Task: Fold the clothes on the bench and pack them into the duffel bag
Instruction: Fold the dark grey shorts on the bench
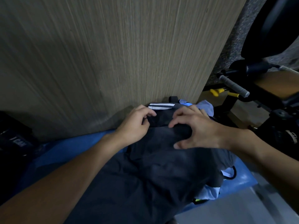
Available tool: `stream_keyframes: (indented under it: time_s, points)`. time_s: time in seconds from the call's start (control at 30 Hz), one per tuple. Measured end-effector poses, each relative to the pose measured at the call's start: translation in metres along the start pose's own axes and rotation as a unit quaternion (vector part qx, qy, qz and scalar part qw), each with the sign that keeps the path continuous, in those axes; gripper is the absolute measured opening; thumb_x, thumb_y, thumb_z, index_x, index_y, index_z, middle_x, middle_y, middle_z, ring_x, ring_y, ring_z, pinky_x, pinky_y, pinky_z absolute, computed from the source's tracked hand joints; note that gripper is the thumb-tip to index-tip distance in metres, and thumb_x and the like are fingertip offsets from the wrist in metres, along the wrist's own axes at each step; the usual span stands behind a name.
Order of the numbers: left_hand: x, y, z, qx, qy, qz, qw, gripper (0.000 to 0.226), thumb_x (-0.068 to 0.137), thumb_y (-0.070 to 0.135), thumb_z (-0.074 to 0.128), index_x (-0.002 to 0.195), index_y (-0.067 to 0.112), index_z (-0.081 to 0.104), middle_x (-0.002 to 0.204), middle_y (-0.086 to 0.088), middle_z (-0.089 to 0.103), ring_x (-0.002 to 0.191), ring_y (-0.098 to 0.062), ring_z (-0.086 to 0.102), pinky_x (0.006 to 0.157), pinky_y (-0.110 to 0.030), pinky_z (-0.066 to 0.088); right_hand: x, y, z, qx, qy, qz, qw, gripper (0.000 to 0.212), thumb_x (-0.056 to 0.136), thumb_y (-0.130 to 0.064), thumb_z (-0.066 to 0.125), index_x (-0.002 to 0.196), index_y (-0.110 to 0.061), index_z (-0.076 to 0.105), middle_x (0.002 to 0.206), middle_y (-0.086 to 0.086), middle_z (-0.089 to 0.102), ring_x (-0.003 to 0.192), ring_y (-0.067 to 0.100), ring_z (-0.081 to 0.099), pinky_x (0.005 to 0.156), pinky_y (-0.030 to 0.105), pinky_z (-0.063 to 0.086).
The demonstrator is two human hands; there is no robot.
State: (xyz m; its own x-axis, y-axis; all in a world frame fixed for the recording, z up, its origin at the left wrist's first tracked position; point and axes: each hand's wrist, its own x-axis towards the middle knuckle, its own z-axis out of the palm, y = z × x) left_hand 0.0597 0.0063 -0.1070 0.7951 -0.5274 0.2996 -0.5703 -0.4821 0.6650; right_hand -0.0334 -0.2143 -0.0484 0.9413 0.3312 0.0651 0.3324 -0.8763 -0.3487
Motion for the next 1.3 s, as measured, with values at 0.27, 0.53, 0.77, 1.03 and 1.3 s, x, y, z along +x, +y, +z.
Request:
stream_keyframes:
  time_s: [0.27, 0.53, 0.77, 1.03, 1.3]
  points:
    - [-0.023, 0.011, -0.012, -0.062, -0.143, -0.021, 0.988, 0.032, 0.078, 0.038, 0.081, 0.107, 0.031, 0.068, 0.114, 0.011, 0.058, 0.105, 0.002, 0.054, 0.085, -0.008, 0.038, 0.009, 0.01, 0.009, 0.021, 0.086, 0.0, 0.996, 0.009, 0.088, -0.022, 0.065, 0.08, -0.027, 0.065, 0.094, -0.012, 0.063, 0.095, 0.013, 0.055, 0.085, 0.032, 0.04]
    - [-0.015, 0.006, -0.01, -0.042, -0.037, -0.052, 0.997, 0.021, 0.086, 0.011, 0.071, 0.079, 0.03, 0.066, 0.098, 0.012, 0.069, 0.096, 0.0, 0.062, 0.088, -0.022, 0.045, 0.027, 0.016, -0.003, 0.12, 0.065, 0.136, 0.981, 0.025, 0.086, -0.008, 0.06, 0.101, -0.027, 0.061, 0.091, -0.012, 0.065, 0.093, 0.015, 0.063, 0.081, 0.005, 0.039]
    - [-0.017, 0.008, -0.014, -0.082, -0.125, -0.069, 0.986, 0.049, 0.078, 0.039, 0.082, 0.122, 0.032, 0.061, 0.127, 0.018, 0.051, 0.118, 0.01, 0.046, 0.09, -0.004, 0.035, 0.047, 0.01, 0.005, 0.032, 0.037, 0.057, 0.997, 0.011, 0.085, -0.02, 0.06, 0.087, -0.027, 0.069, 0.084, -0.013, 0.068, 0.086, 0.01, 0.062, 0.085, 0.037, 0.049]
    - [-0.006, 0.0, -0.007, -0.052, -0.033, -0.063, 0.996, 0.025, 0.084, 0.012, 0.074, 0.098, 0.031, 0.067, 0.106, 0.009, 0.063, 0.099, -0.007, 0.061, 0.089, -0.032, 0.052, 0.062, 0.001, -0.001, 0.084, 0.052, 0.188, 0.977, 0.032, 0.096, -0.027, 0.052, 0.072, -0.008, 0.059, 0.072, 0.003, 0.06, 0.073, 0.018, 0.057, 0.064, 0.032, 0.043]
    - [0.021, 0.007, -0.01, -0.094, 0.155, -0.112, 0.977, 0.012, 0.097, 0.014, 0.057, 0.099, 0.024, 0.064, 0.092, 0.008, 0.065, 0.087, -0.009, 0.061, 0.081, -0.03, 0.05, 0.07, 0.003, -0.005, 0.088, 0.017, 0.134, 0.987, 0.021, 0.095, -0.022, 0.058, 0.078, -0.01, 0.059, 0.076, 0.001, 0.057, 0.075, 0.017, 0.054, 0.065, 0.029, 0.04]
